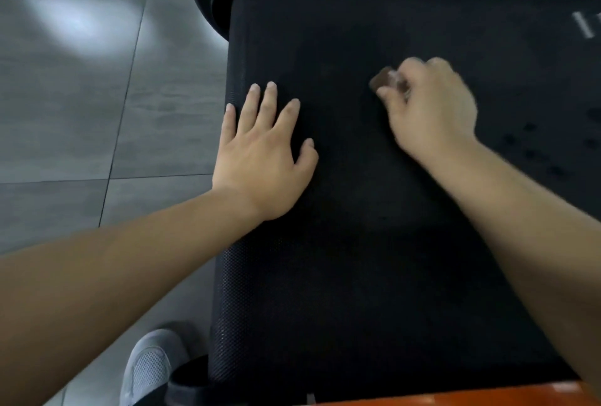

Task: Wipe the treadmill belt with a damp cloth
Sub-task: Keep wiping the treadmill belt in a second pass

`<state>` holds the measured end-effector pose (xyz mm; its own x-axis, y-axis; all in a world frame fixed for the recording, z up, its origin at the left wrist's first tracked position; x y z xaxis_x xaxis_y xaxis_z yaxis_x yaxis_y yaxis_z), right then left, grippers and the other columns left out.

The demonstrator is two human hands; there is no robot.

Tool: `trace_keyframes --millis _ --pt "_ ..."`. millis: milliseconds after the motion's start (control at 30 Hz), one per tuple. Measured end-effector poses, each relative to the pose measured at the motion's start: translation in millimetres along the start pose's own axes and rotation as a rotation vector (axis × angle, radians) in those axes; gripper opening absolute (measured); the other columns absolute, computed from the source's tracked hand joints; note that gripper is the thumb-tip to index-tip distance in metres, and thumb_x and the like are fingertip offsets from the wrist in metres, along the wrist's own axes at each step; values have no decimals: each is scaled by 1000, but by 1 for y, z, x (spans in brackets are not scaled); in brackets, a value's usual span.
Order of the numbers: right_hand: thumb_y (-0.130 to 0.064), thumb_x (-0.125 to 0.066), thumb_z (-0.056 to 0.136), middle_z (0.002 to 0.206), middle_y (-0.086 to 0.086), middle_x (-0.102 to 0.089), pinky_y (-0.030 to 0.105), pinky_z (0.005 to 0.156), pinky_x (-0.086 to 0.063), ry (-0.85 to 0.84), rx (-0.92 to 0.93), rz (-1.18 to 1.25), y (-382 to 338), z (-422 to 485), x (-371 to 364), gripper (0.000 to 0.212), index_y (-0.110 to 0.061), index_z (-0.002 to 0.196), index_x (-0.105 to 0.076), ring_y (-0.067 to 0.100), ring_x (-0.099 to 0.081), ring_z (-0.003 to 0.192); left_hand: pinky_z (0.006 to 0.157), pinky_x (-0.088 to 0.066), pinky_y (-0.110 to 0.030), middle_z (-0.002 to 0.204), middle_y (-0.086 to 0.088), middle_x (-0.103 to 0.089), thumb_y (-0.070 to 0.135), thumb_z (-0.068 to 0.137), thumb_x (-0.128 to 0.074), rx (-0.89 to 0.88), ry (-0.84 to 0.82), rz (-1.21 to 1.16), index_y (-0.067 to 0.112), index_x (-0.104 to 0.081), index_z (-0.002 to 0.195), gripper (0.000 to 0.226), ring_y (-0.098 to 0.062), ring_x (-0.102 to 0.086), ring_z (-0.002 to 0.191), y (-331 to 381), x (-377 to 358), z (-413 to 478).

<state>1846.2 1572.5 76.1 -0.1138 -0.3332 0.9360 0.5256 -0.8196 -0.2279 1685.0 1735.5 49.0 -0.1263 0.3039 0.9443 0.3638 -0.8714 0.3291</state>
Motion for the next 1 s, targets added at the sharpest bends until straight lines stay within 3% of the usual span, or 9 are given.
trace_keyframes --millis 133,267,333,433,567,733,867,933,1000 --pt "-43 -62 93 88 1 -50 30 62 -36 -170 341 116 -20 -67 9 24 -19 96 -62 23 -53 80 127 2 -48 171 -7 -5 51 101 -31 -2 5 2 24 -24 160 65 -22 6 157 0 0 0" --pt "-46 -57 94 92 3 -52 37 65 -44 -65 39 17 8 -39 18 26 -20 95 -58 27 -55 85 127 3 -47 171 -6 -4 50 102 -32 1 4 8 25 -23 161 64 -22 7 157 1 0 0" --pt "-45 -53 95 90 4 -51 34 61 -41 -57 182 50 -13 -75 15 27 -19 93 -60 26 -53 80 127 2 -47 171 -7 -5 50 102 -32 -1 14 18 24 -23 161 64 -23 6 157 0 -1 1" --pt "-49 -48 95 85 2 -51 33 57 -42 -237 450 177 -21 -116 23 35 -18 96 -65 23 -52 73 127 2 -47 171 -7 -5 49 102 -33 -4 9 19 23 -23 160 65 -23 5 157 1 -1 0" --pt "-47 -55 94 86 2 -48 33 58 -42 -92 135 23 9 -86 31 28 -19 93 -61 28 -55 77 127 3 -48 171 -9 -3 49 103 -31 -6 -20 35 21 -20 161 65 -25 7 157 3 1 -1" --pt "-43 -49 95 80 2 -49 35 53 -45 -210 421 168 -6 -145 38 30 -18 89 -64 24 -52 67 127 3 -50 170 -11 -9 49 102 -24 -193 -30 117 25 -24 160 62 -28 3 157 6 2 0" --pt "-50 -46 93 86 2 -48 36 60 -43 -28 53 -38 44 -88 37 31 -21 89 -57 30 -55 81 126 2 -49 167 -8 -20 48 104 -36 -123 -84 -33 25 -36 154 55 -25 -5 157 20 8 12" --pt "-42 -51 95 84 2 -48 36 60 -43 -44 178 31 28 -109 33 26 -17 89 -59 28 -53 77 125 5 -54 164 -7 -24 50 103 -37 -39 -73 -114 29 -37 153 54 -24 -5 156 33 8 23" --pt "-40 -54 95 82 1 -50 35 59 -44 -157 400 177 16 -133 30 27 -15 93 -66 24 -52 73 122 13 -57 169 -5 -12 53 104 -33 43 -127 -136 36 -27 157 57 -22 4 157 44 5 35"
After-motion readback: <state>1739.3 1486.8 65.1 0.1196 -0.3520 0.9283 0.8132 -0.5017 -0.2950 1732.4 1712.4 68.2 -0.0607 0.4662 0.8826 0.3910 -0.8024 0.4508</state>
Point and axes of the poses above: each hand's wrist, its own z-axis towards the middle knuckle, its own x-axis out of the back of the hand, y = z × x, the point moved 1 cm from there along z, towards the middle knuckle
